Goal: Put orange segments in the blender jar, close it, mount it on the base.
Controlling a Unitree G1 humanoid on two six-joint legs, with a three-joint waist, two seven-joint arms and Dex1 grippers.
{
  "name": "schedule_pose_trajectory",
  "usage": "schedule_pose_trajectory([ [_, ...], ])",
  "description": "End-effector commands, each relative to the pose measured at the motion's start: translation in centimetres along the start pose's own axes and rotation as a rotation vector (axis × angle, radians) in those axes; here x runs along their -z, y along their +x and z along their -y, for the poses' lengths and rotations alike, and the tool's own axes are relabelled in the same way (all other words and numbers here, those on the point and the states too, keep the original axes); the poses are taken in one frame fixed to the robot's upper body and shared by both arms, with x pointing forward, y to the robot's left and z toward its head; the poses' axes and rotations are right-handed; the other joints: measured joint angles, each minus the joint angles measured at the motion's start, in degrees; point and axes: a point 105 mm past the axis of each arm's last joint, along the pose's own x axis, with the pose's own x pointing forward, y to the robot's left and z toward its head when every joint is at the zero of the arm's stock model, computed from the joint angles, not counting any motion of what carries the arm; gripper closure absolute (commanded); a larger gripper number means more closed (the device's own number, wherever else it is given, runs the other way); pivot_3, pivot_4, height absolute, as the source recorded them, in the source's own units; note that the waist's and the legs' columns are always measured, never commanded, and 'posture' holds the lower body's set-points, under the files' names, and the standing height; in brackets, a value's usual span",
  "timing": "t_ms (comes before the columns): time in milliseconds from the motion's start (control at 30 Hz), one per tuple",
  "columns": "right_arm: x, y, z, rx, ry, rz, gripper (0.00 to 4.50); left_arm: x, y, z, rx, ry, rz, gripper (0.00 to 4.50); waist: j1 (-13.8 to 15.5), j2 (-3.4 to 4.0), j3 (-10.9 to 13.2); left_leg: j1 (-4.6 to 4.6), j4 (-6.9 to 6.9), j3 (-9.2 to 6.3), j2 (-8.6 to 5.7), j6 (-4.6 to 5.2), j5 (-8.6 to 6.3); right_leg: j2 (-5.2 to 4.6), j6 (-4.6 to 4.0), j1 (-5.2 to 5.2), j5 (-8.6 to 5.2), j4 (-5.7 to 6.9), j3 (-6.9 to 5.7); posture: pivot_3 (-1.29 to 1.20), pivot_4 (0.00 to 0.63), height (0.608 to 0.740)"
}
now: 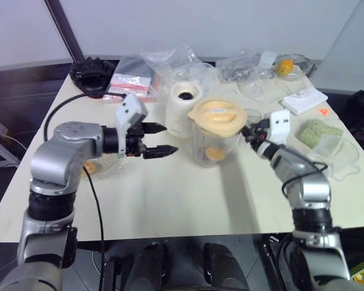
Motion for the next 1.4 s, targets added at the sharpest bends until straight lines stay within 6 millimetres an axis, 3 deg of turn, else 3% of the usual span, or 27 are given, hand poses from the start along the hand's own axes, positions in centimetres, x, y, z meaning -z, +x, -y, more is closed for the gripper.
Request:
schedule_pose_trajectory([
  [33, -8.4, -0.3, 1.8, 0.039, -0.015, 0.178, 3.51, -1.8, -1.5, -1.0, -0.090, 0.072, 0.069, 0.43, -0.03, -0.02, 0.05, -0.09, -0.02, 0.00, 0.00, 0.00, 0.00, 0.00, 0.00, -0.10, 0.00, 0.01, 0.00, 0.00, 0.150, 0.740],
  [200, -14.8, 1.3, 2.6, 0.050, -0.057, 0.231, 3.51, -1.9, -2.7, -2.5, -0.190, 0.087, 0.086, 0.43, -0.67, 0.01, 0.16, -0.06, -0.21, 0.09, 0.12, 0.00, 0.00, 0.18, 0.05, -0.20, 0.03, 0.01, 0.00, 0.00, 0.150, 0.740],
  [300, -18.2, 2.8, 1.8, 0.019, -0.055, 0.266, 3.51, -1.5, -3.5, -3.2, -0.243, 0.100, 0.082, 0.43, -0.78, 0.04, 0.20, -0.04, -0.33, 0.11, 0.17, 0.00, 0.00, 0.26, 0.05, -0.23, 0.03, 0.01, 0.00, 0.00, 0.150, 0.740],
  [500, -21.2, 5.8, -2.2, -0.083, -0.050, 0.312, 3.51, -1.4, -5.5, -4.7, -0.359, 0.107, 0.094, 0.43, -1.71, -0.11, 0.34, -0.09, -0.44, 0.23, 0.15, -0.01, 0.01, 0.23, 0.21, -0.33, 0.13, -0.01, 0.09, 0.00, 0.150, 0.740],
  [833, -20.6, 8.2, -8.8, -0.193, 0.022, 0.327, 3.51, -1.3, -6.8, -5.8, -0.454, 0.089, 0.110, 0.43, -1.87, -0.20, 0.42, -0.23, -1.09, 0.17, 0.09, -0.62, 0.35, 0.14, 0.21, -0.68, 0.14, 0.01, 0.10, 0.00, 0.150, 0.740],
  [1400, -17.4, 9.4, -11.1, -0.236, -0.005, 0.244, 3.51, -0.9, -7.2, -5.9, -0.468, 0.072, 0.105, 0.43, -1.94, -0.22, 0.43, -0.14, -1.06, 0.10, 0.13, -0.83, 0.47, 0.21, 0.07, -0.68, 0.24, 0.11, 0.07, 0.00, 0.150, 0.740],
])
